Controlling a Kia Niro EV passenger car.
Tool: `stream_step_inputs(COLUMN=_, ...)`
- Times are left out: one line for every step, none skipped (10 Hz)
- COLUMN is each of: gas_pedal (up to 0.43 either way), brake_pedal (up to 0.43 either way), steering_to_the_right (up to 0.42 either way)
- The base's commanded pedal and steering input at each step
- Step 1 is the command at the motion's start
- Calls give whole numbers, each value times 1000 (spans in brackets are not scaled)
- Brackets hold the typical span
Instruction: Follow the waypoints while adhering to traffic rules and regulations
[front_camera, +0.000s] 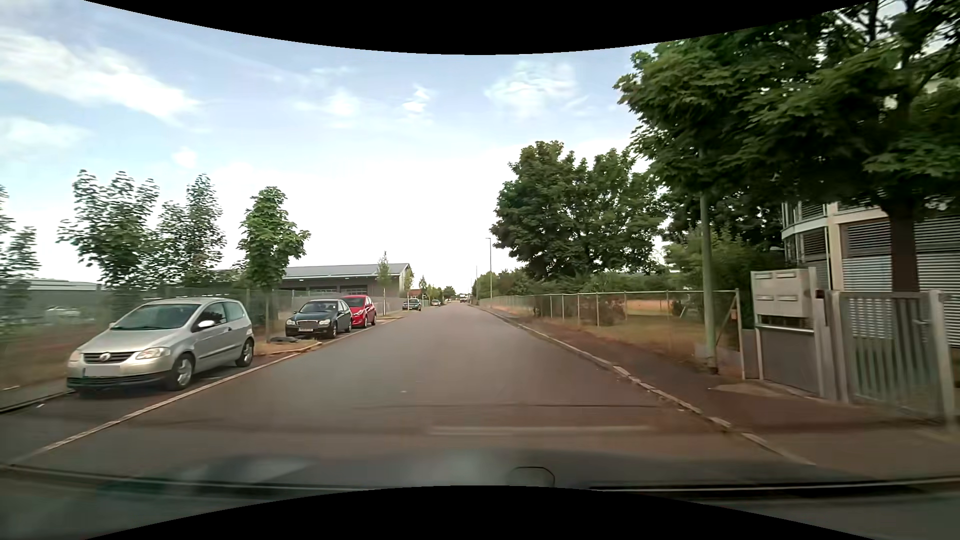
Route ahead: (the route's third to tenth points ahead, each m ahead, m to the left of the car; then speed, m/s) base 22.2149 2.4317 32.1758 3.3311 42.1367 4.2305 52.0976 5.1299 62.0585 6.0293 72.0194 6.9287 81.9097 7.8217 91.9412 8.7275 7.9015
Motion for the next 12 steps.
stream_step_inputs(gas_pedal=150, brake_pedal=0, steering_to_the_right=-1)
stream_step_inputs(gas_pedal=150, brake_pedal=0, steering_to_the_right=-5)
stream_step_inputs(gas_pedal=150, brake_pedal=0, steering_to_the_right=-11)
stream_step_inputs(gas_pedal=150, brake_pedal=0, steering_to_the_right=-20)
stream_step_inputs(gas_pedal=150, brake_pedal=0, steering_to_the_right=-24)
stream_step_inputs(gas_pedal=150, brake_pedal=0, steering_to_the_right=-24)
stream_step_inputs(gas_pedal=150, brake_pedal=0, steering_to_the_right=-24)
stream_step_inputs(gas_pedal=150, brake_pedal=0, steering_to_the_right=-24)
stream_step_inputs(gas_pedal=150, brake_pedal=0, steering_to_the_right=-25)
stream_step_inputs(gas_pedal=138, brake_pedal=0, steering_to_the_right=-27)
stream_step_inputs(gas_pedal=138, brake_pedal=0, steering_to_the_right=-28)
stream_step_inputs(gas_pedal=138, brake_pedal=0, steering_to_the_right=-28)
